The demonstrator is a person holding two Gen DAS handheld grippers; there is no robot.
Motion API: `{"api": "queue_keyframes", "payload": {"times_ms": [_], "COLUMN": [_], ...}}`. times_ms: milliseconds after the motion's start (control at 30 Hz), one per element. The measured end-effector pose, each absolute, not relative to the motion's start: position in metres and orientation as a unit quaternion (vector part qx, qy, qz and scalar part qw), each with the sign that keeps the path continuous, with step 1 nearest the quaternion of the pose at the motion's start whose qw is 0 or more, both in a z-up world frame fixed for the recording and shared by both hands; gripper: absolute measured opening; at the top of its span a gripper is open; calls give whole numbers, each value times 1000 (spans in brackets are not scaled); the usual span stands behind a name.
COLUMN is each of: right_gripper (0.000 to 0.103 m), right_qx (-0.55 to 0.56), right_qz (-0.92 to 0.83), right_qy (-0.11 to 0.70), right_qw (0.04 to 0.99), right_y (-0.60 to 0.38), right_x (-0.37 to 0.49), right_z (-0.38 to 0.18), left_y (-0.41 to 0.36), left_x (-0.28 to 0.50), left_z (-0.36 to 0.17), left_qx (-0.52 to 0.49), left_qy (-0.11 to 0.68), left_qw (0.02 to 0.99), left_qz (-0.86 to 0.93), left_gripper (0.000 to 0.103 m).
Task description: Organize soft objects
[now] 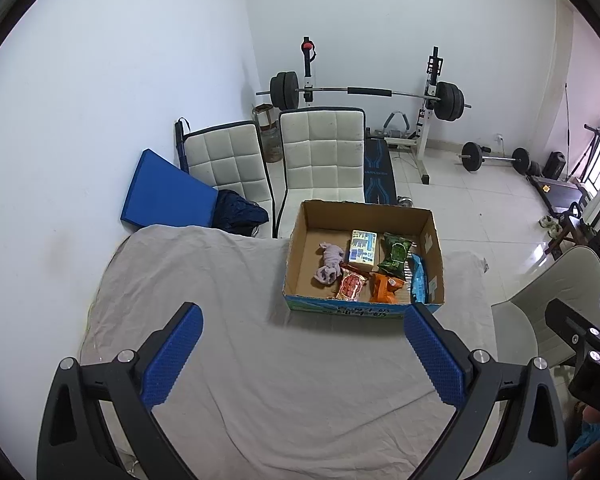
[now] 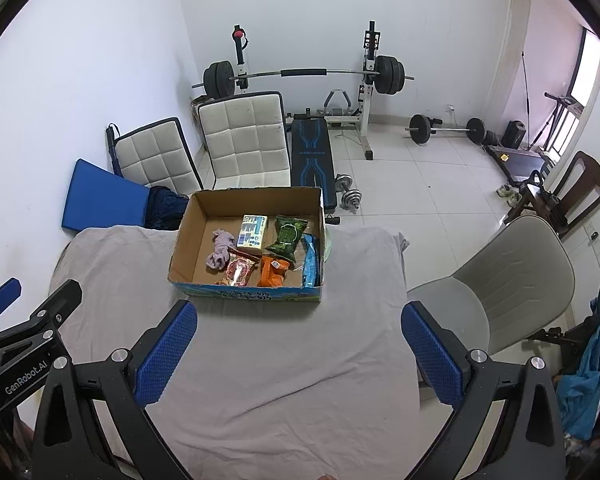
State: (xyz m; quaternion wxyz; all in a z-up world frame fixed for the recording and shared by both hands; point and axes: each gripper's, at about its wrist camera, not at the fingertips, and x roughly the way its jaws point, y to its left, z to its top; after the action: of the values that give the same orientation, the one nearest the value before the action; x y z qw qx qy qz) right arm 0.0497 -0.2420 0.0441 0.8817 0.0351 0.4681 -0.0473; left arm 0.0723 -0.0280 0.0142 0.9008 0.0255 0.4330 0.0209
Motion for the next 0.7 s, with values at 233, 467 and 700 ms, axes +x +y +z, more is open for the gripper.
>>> {"api": "queue_keyframes", "payload": {"times_ms": [233,467,700], "right_gripper": [103,103,103], "right_qx": [34,35,35], "right_qz": [-49,-49,-52], "right_qy": [468,468,465], "right_qw": [881,881,883], "right_y": [-243,-244,-245], "right_x": [50,48,46], "right_z": [41,40,39], "left_y": [-27,-27,-26], "left_x": [72,72,72], "left_z": [13,13,16], "left_qx": [25,25,26], "left_qy": [433,432,429], "left_qw": [901,901,903], "left_qz": [21,20,21], "left_gripper": [103,103,103]}}
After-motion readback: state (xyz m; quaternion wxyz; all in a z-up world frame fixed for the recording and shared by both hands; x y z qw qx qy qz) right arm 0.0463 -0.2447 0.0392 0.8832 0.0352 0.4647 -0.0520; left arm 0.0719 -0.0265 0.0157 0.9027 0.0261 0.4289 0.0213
